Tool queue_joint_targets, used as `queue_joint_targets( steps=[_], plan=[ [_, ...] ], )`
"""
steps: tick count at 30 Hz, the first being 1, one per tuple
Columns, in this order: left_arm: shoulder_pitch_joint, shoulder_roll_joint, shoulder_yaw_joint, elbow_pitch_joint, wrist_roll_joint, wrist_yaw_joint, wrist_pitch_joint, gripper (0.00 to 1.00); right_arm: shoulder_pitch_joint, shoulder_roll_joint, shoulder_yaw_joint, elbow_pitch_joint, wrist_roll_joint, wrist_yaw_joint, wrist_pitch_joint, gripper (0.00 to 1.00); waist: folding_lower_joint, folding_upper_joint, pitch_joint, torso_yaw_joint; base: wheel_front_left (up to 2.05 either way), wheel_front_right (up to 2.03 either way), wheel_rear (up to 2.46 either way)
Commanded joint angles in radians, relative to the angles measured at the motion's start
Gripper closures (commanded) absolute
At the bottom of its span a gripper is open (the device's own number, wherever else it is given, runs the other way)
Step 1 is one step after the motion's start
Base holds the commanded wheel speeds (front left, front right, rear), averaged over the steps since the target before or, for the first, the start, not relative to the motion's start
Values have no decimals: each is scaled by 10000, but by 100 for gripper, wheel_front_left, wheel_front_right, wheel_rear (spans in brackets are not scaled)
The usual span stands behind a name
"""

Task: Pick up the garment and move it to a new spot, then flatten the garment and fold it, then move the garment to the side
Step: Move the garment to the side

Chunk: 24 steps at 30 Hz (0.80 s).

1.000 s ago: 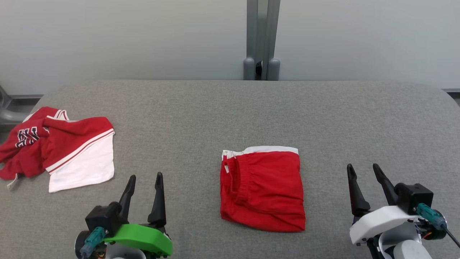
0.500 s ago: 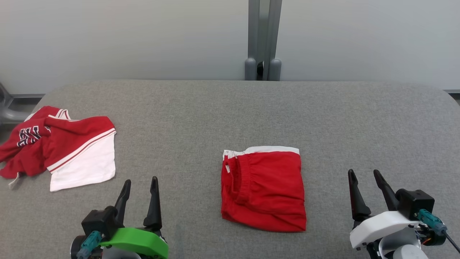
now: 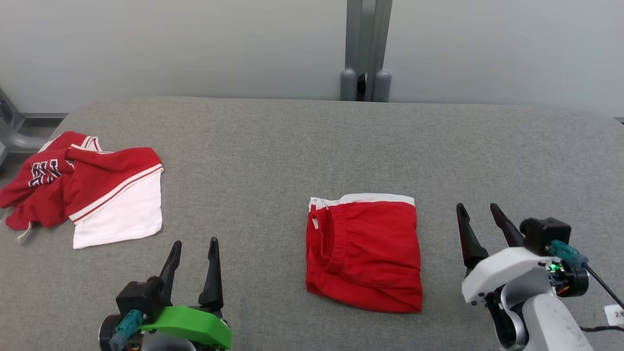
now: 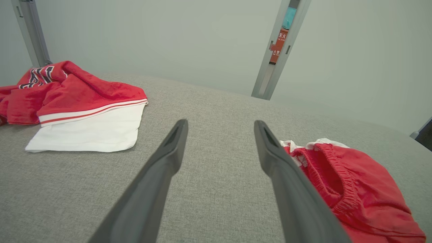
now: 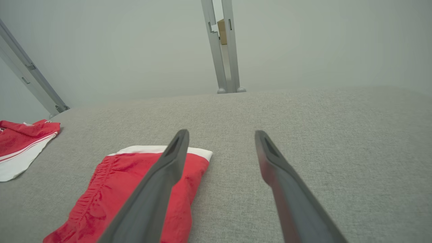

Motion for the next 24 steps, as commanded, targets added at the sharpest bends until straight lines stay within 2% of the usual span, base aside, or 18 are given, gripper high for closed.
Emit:
queue_joint_targets(
  steps=[1,8,16,22,23,24],
  plan=[
    [-229,-13,-38,24,32,-36,0,0,-285,-12,86,159,-34,-4,260,0,0,0,106,176,0,0,0],
    [-476,-125,-150,-36,70,-71,-1,0,-1318,-16,6,1375,-47,-4,1513,0,0,0,547,1025,0,0,0],
    [-527,-257,-54,-93,117,-110,-1,0,-1666,-16,-325,3009,-228,-4,2330,0,0,0,1052,1962,0,0,0],
    [-327,-304,86,-93,222,-171,-1,0,-1668,-19,-130,3722,99,-4,2598,0,0,0,1140,2105,0,0,0],
    [-302,-306,96,-82,236,-180,-3,0,-1669,-7,-89,3788,138,-4,2601,32,0,0,1138,2081,0,0,0],
    [-291,-313,111,-76,250,-178,-3,0,-1673,-2,-14,3856,189,-2,2599,57,0,0,1138,2021,0,0,0]
  ],
)
